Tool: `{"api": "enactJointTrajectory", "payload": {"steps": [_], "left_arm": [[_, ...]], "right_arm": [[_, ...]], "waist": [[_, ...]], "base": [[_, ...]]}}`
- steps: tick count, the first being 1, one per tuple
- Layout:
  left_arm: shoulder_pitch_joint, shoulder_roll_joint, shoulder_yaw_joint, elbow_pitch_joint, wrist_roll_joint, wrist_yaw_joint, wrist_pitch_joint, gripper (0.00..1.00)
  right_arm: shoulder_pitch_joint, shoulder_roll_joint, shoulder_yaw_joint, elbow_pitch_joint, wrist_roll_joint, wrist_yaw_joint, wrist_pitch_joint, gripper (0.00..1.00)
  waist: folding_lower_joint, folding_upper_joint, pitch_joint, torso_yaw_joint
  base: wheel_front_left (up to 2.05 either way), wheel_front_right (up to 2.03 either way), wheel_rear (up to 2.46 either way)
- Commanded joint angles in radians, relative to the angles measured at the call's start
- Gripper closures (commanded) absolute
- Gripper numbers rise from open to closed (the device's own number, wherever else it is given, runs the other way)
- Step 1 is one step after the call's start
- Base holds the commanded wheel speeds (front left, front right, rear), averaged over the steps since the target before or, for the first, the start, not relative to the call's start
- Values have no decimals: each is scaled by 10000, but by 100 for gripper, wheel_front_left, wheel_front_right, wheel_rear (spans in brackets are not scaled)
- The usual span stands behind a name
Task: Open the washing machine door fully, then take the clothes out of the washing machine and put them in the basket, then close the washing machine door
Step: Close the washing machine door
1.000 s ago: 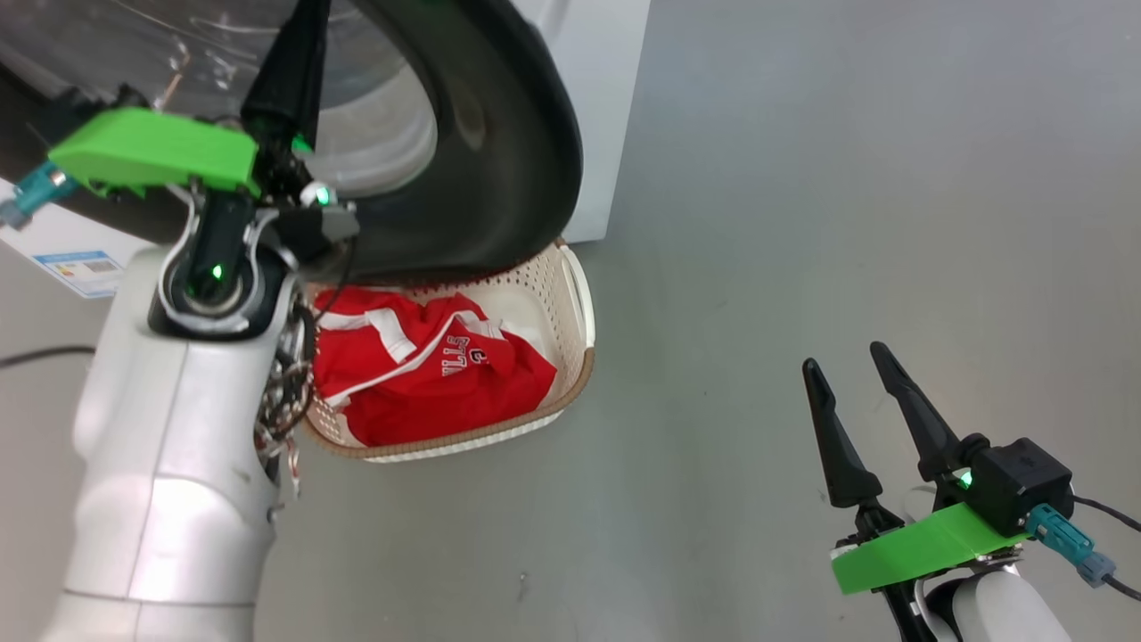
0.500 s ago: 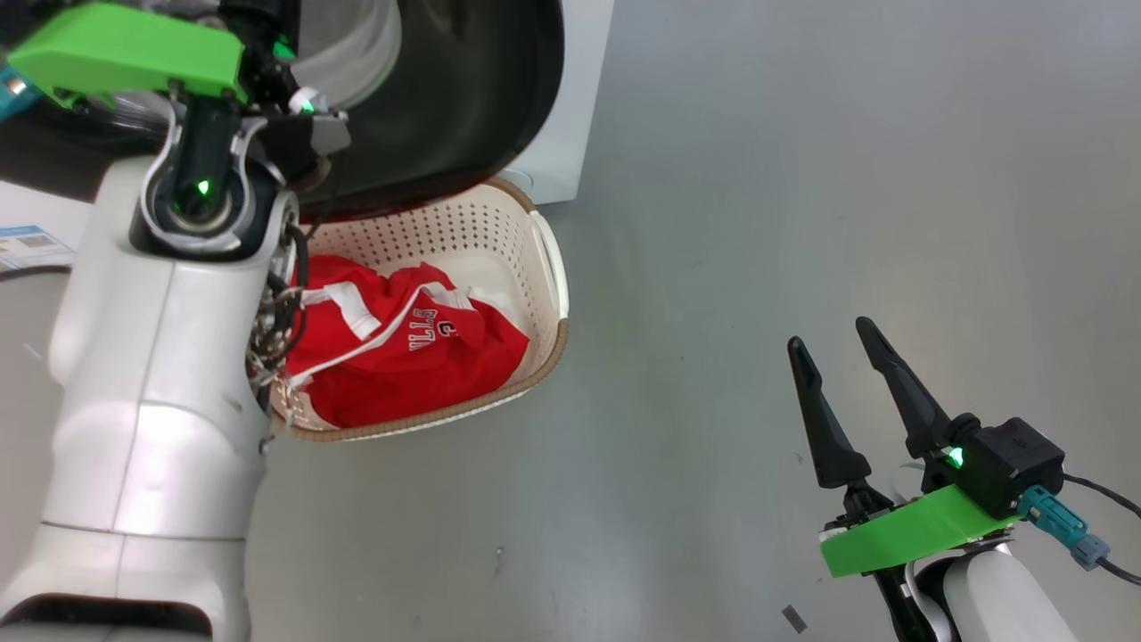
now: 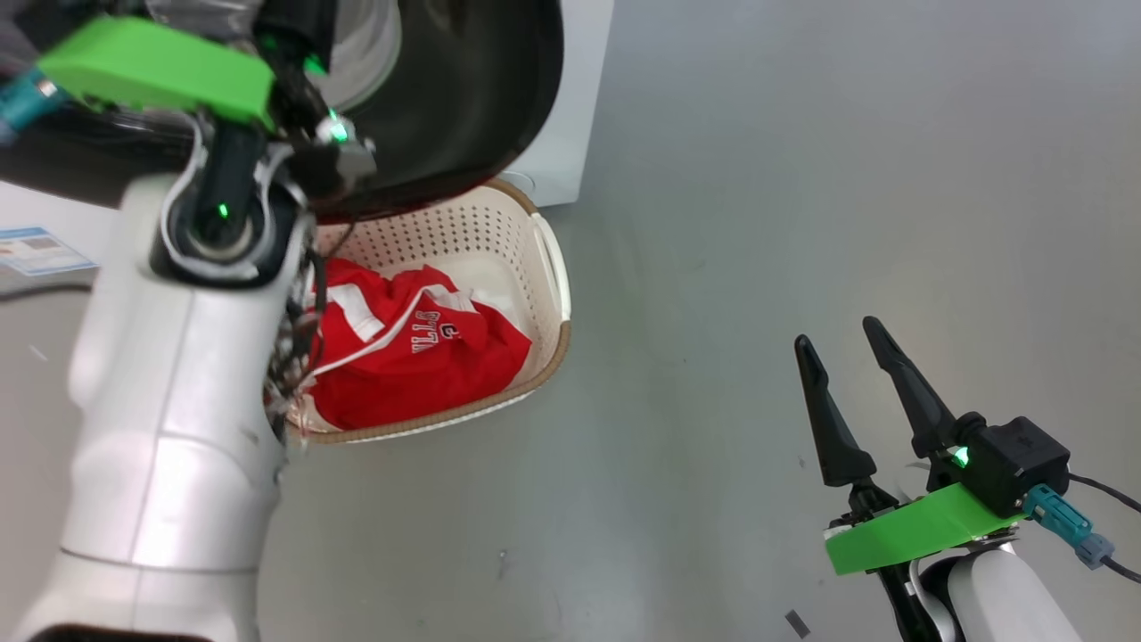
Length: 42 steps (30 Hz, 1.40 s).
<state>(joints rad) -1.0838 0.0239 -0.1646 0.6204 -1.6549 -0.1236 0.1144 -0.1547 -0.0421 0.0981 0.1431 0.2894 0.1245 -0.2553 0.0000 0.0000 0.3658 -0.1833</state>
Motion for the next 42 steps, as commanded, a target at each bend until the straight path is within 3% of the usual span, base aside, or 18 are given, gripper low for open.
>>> {"api": "enactJointTrajectory", "payload": {"steps": [1,2,3,16,29,42], "left_arm": [[322,287,89,-459,-40,-70,89,93],[489,285,27,-571,-31,-70,147,10],[660,284,-29,-671,-23,-70,193,0],[2846,663,-259,-2079,645,-70,-211,0],[5504,2131,-1504,-4102,4772,63,-2707,0],[7491,2989,-1702,-5152,8242,1177,-3725,0]], "right_arm": [[-148,-81,133,-191,-53,62,-65,0],[-125,-81,106,-181,-68,62,-65,0],[-103,-81,80,-169,-75,62,-65,0],[194,-81,-63,16,-69,62,-65,0],[633,-81,-528,1,-111,62,-65,0],[1075,-81,-1132,-273,-14,62,-65,0]], "waist": [[0,0,-219,202],[0,0,-291,273],[0,0,-364,344],[0,0,-1346,1208],[0,0,-2393,1939],[0,0,-2986,2204]], "base": [[0,0,0],[0,0,0],[0,0,0],[0,0,0],[0,0,0],[0,0,0]]}}
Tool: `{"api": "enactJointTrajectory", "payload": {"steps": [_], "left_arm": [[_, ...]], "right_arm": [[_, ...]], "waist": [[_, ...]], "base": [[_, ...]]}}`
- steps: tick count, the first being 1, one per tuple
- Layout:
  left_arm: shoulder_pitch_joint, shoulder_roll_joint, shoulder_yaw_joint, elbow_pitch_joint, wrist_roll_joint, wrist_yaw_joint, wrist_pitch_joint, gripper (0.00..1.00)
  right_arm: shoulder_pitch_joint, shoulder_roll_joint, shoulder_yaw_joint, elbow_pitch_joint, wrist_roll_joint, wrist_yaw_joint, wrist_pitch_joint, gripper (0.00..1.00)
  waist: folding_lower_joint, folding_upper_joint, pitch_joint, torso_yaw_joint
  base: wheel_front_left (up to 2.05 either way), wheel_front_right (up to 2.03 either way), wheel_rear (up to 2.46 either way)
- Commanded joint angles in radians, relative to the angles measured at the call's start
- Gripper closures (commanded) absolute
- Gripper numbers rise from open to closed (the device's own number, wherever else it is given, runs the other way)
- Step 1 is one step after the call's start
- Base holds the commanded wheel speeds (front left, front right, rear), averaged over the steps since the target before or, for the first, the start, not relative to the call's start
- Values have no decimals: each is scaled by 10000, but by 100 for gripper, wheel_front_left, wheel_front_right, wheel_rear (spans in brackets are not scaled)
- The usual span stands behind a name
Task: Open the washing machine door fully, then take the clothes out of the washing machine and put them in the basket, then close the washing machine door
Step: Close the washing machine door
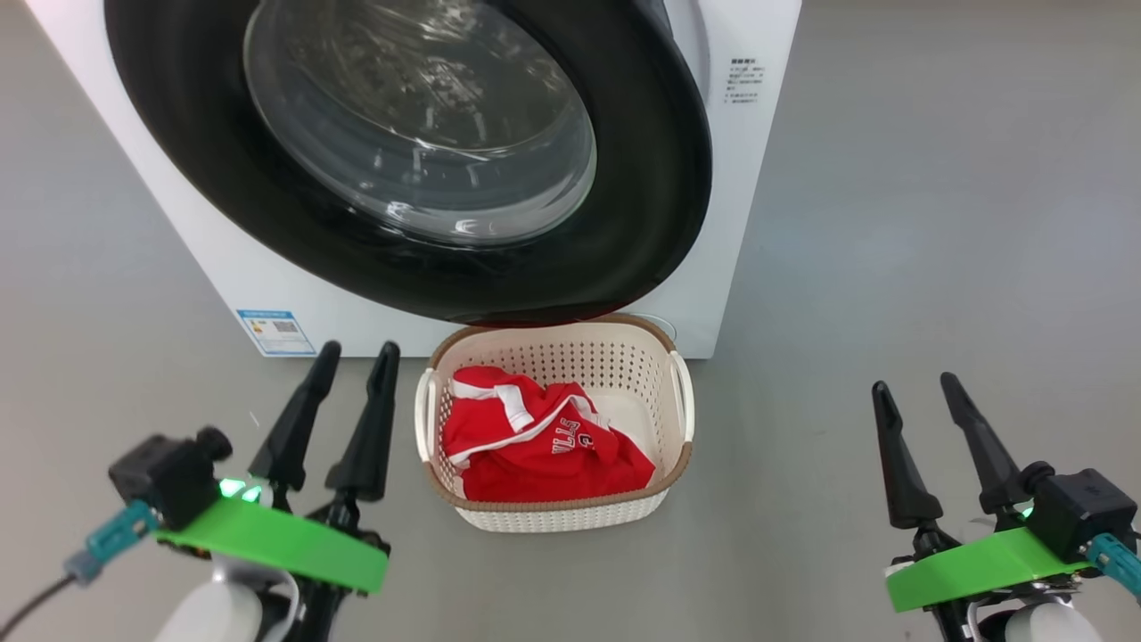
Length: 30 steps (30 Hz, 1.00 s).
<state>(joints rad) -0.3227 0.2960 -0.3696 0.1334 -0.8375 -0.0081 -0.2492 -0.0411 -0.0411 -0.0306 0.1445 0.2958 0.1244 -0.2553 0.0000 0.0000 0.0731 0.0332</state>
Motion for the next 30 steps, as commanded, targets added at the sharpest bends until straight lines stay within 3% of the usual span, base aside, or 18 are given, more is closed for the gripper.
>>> {"api": "enactJointTrajectory", "payload": {"steps": [1,11,18,23,30], "left_arm": [[21,258,384,-372,258,70,-101,0],[1527,63,826,-785,2640,899,-123,0],[2187,-24,1183,-716,3401,1243,-124,0],[2446,-165,1492,-599,3739,1195,-125,0],[2576,-585,1985,-243,3969,737,-125,0]], "right_arm": [[-30,-91,81,-306,-87,63,-65,0],[407,-91,-293,-316,-140,63,-65,0],[626,-91,-329,-409,-212,63,-65,0],[817,-91,-529,-523,-419,63,-65,0],[1051,-91,-502,-657,-732,63,-65,0]], "waist": [[0,0,-105,48],[0,0,-701,34],[0,0,-867,24],[0,0,-973,58],[0,0,-1044,47]], "base": [[0,0,0],[0,0,0],[0,0,0],[0,0,0],[0,0,0]]}}
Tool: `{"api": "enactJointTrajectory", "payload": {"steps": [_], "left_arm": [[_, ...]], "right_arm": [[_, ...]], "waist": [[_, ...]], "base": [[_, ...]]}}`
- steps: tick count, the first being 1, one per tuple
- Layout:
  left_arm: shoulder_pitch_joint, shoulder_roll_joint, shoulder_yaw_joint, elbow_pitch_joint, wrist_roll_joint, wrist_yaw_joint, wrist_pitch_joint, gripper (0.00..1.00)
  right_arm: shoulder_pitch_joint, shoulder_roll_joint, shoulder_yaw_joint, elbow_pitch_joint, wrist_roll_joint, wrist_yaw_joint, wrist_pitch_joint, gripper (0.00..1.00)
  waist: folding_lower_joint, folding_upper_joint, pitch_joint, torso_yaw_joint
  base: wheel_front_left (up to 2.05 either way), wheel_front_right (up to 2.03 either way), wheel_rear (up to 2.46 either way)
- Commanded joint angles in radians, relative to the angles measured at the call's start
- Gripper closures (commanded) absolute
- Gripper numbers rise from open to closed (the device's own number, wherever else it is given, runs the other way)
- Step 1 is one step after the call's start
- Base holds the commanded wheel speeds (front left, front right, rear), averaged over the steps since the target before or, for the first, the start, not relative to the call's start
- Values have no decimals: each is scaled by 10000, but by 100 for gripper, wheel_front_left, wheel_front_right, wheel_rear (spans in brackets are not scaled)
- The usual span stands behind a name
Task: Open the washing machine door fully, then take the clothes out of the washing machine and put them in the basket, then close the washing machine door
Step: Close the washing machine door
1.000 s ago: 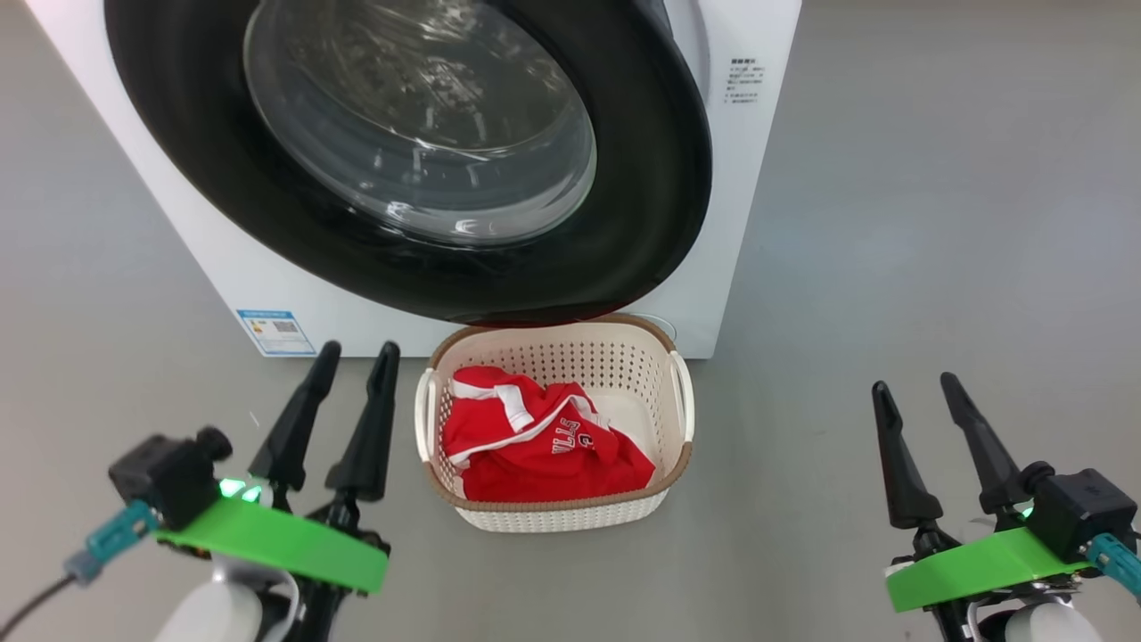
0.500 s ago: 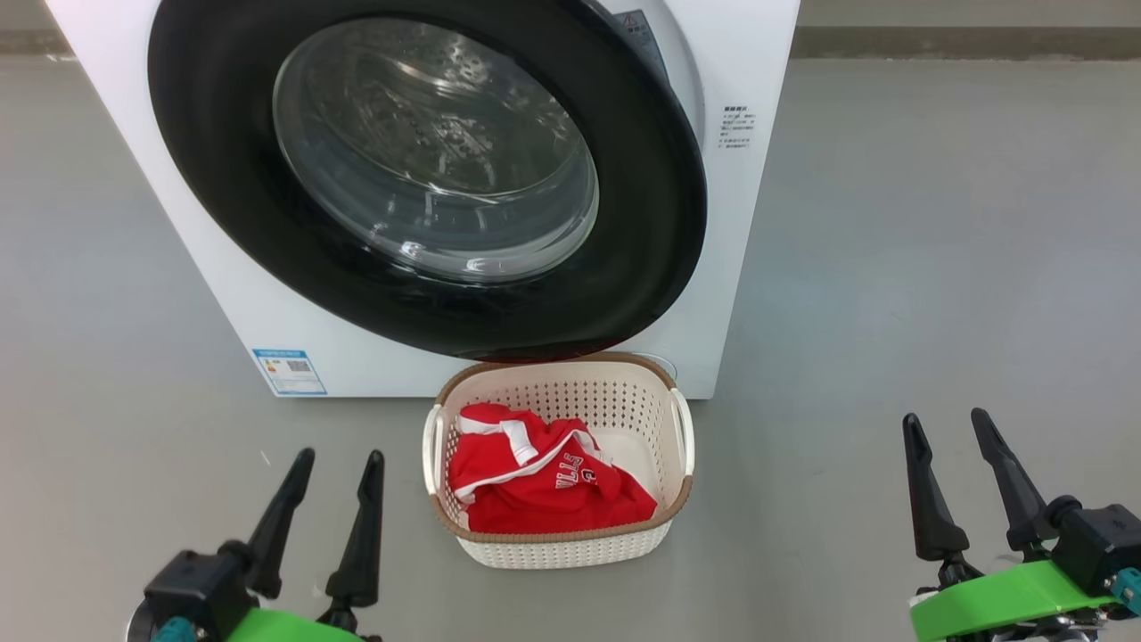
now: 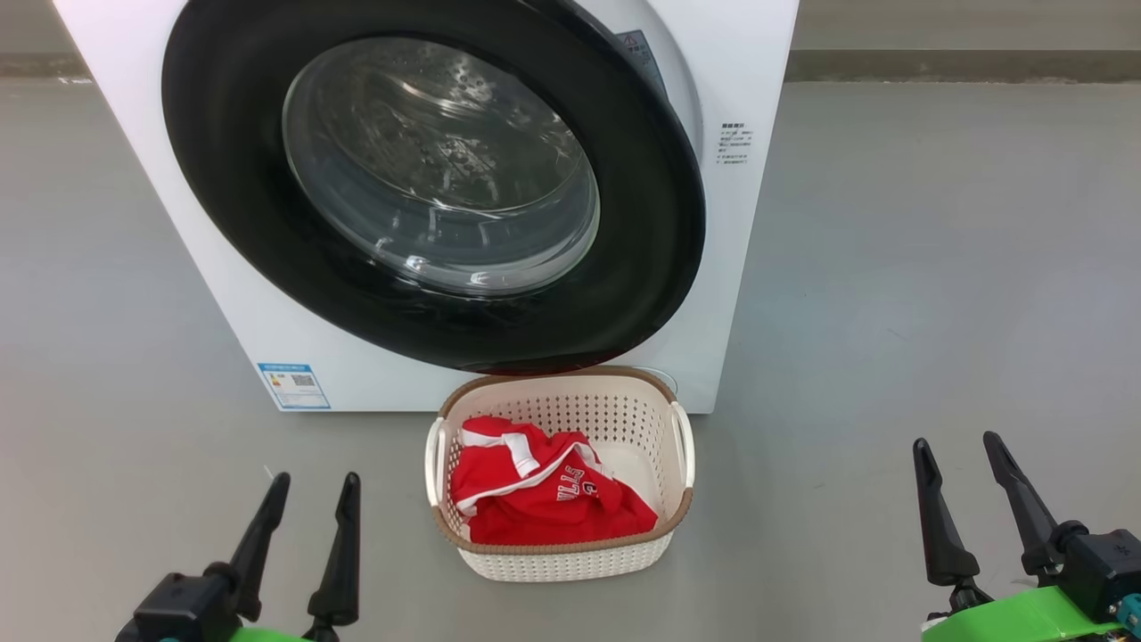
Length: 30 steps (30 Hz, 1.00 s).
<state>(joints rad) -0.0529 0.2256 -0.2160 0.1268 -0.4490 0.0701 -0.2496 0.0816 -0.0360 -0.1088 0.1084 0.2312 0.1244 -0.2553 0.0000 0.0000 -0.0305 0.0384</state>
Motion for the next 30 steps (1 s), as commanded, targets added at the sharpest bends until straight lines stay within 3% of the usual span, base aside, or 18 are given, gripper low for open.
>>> {"api": "enactJointTrajectory", "payload": {"steps": [1,21,22,23,24,25,30], "left_arm": [[-112,65,509,-138,142,-102,-121,0],[-190,-572,977,-69,1024,-869,-122,0],[-198,-611,956,-106,1033,-915,-122,0],[-204,-654,923,-136,1032,-968,-122,0],[-211,-687,892,-169,1039,-1013,-122,0],[-218,-715,865,-199,1046,-1052,-122,0],[-256,-809,733,-351,1060,-1171,-122,0]], "right_arm": [[-161,-142,287,-300,-79,63,-65,0],[-62,-142,168,-252,-29,63,-65,0],[-59,-142,165,-231,-52,63,-65,23],[-56,-142,151,-220,-71,63,-65,60],[-57,-142,133,-218,-86,63,-65,88],[-59,-142,129,-201,-103,63,-65,100],[-120,-142,100,-98,-235,63,-65,100]], "waist": [[0,0,-16,-10],[0,0,59,209],[0,0,75,245],[0,0,96,295],[0,0,116,341],[0,0,133,386],[0,0,232,598]], "base": [[0,0,0],[0,0,0],[0,0,0],[0,0,0],[0,0,0],[0,0,0],[0,0,0]]}}
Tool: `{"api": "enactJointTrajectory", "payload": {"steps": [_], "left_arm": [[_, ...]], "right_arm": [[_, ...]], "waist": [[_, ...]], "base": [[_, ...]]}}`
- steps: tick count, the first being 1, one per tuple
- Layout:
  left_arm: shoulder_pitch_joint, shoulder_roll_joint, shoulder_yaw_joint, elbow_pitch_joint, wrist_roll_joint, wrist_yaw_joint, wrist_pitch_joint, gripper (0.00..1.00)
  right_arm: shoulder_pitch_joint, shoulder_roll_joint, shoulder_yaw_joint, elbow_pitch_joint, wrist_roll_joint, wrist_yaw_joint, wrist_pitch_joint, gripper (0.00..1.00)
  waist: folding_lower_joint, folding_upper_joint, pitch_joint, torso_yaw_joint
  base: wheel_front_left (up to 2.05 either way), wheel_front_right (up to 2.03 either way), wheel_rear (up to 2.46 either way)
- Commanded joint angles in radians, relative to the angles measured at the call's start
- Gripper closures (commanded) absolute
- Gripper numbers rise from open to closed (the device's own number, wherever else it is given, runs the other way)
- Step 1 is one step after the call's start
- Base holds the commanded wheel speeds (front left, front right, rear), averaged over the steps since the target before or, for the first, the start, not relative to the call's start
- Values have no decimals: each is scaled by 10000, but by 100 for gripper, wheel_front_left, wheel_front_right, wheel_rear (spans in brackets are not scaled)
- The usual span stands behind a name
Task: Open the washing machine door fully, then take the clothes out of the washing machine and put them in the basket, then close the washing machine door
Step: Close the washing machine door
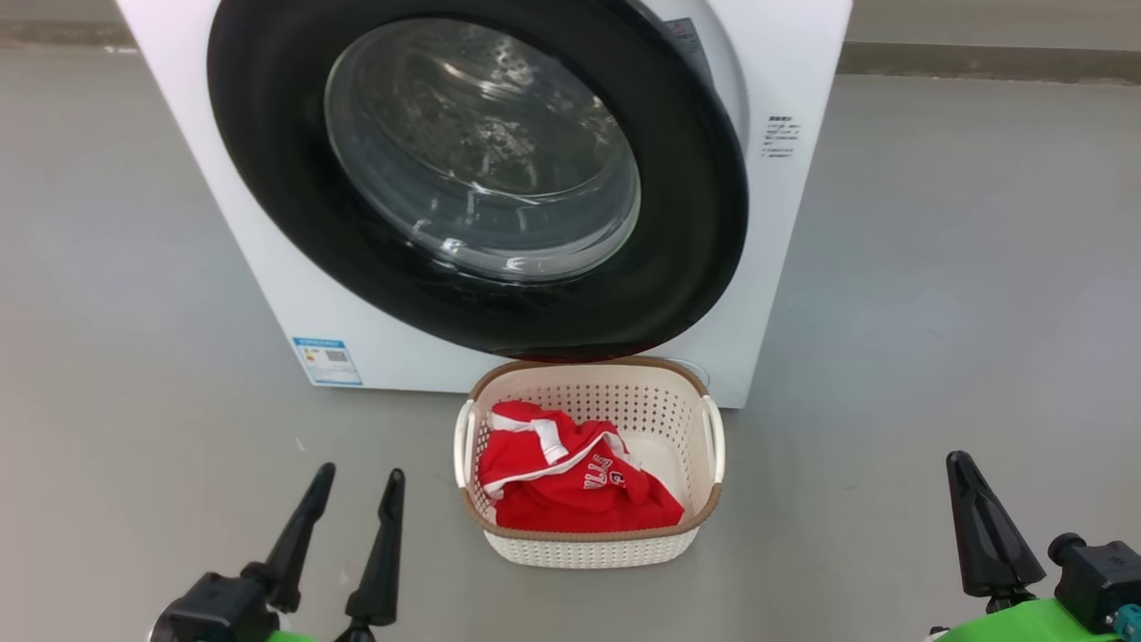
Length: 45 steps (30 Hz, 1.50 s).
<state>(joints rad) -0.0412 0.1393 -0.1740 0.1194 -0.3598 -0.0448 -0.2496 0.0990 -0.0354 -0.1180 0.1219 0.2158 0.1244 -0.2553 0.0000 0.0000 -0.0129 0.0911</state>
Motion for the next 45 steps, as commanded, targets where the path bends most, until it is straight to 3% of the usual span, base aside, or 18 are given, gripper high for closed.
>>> {"api": "enactJointTrajectory", "payload": {"steps": [1,9,34,45], "left_arm": [[-391,36,276,-328,168,-54,-122,0],[-561,-68,-16,-679,163,-172,-122,0],[-1817,-324,-561,-952,144,-439,-122,0],[-2139,-446,-739,-767,123,-555,-122,0]], "right_arm": [[-327,-148,193,-182,-132,63,-65,100],[-1103,-148,371,230,-349,63,-65,100],[-6141,-148,830,2903,-1141,63,43,100],[-7793,-148,754,4154,-1568,63,52,100]], "waist": [[0,0,82,131],[0,0,589,493],[0,0,2848,1418],[0,0,3328,1772]], "base": [[0,0,0],[0,0,0],[0,0,0],[0,0,0]]}}
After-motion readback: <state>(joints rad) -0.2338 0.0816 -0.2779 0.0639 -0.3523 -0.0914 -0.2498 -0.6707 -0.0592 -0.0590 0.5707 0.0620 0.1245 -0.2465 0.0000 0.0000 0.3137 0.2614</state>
